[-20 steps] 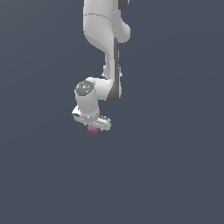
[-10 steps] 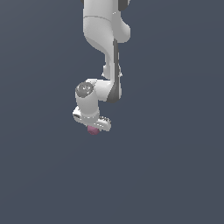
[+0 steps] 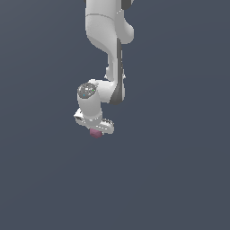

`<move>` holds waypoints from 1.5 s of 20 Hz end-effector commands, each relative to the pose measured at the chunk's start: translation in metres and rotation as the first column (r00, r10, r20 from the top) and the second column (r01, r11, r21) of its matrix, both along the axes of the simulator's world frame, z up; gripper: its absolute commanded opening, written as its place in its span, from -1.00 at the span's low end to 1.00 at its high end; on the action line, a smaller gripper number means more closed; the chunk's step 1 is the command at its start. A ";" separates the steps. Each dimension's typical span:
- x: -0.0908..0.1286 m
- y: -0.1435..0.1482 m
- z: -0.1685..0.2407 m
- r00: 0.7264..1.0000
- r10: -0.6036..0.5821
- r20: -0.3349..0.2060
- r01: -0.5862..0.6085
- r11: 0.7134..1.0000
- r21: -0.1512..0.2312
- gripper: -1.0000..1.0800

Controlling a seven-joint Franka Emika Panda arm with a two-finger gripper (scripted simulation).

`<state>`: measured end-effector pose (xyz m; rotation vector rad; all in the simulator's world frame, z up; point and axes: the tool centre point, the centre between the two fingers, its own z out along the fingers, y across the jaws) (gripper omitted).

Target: Pick up the object and move it to a goal position.

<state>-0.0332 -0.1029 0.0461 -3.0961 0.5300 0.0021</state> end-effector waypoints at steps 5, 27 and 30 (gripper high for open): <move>0.001 0.003 0.029 1.000 0.000 0.001 0.000 1.000 0.000 -1.00; 0.004 0.024 0.258 1.000 -0.002 0.001 0.002 1.000 -0.002 -1.00; 0.005 0.027 0.290 1.000 -0.002 0.001 0.002 1.000 -0.002 -1.00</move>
